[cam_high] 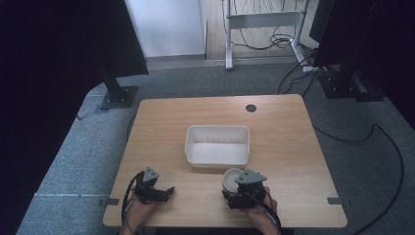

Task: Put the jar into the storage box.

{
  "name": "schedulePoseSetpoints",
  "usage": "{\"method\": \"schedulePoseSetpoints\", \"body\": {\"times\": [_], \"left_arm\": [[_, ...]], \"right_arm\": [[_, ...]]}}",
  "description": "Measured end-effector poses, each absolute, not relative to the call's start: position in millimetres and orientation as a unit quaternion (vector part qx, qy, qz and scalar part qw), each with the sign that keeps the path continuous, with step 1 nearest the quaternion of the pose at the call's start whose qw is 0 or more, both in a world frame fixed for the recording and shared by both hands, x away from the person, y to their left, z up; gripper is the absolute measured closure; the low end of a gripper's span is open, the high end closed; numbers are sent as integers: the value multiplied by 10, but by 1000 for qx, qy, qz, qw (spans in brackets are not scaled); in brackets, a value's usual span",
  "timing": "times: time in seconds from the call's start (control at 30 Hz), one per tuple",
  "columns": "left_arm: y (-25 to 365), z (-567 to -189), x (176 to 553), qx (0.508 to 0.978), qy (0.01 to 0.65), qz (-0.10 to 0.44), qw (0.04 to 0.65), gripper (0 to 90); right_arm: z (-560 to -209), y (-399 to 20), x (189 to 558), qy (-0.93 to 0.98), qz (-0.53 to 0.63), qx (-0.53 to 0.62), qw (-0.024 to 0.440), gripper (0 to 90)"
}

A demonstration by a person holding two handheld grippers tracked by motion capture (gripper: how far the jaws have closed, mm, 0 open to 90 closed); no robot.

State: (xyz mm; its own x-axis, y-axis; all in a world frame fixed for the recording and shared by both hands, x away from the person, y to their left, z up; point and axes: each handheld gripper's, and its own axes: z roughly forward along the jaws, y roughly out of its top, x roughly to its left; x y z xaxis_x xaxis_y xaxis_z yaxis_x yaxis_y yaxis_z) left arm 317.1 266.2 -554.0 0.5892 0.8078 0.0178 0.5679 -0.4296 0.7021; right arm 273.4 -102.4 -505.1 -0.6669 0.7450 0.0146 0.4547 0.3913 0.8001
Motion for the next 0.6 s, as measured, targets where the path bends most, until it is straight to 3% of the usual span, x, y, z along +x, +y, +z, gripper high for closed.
{"method": "schedulePoseSetpoints", "body": {"times": [0.6], "left_arm": [[2662,-5539,3171,826,416,179,334,0]], "right_arm": [[-4930,-888,2924,815,414,362,184,93]]}}
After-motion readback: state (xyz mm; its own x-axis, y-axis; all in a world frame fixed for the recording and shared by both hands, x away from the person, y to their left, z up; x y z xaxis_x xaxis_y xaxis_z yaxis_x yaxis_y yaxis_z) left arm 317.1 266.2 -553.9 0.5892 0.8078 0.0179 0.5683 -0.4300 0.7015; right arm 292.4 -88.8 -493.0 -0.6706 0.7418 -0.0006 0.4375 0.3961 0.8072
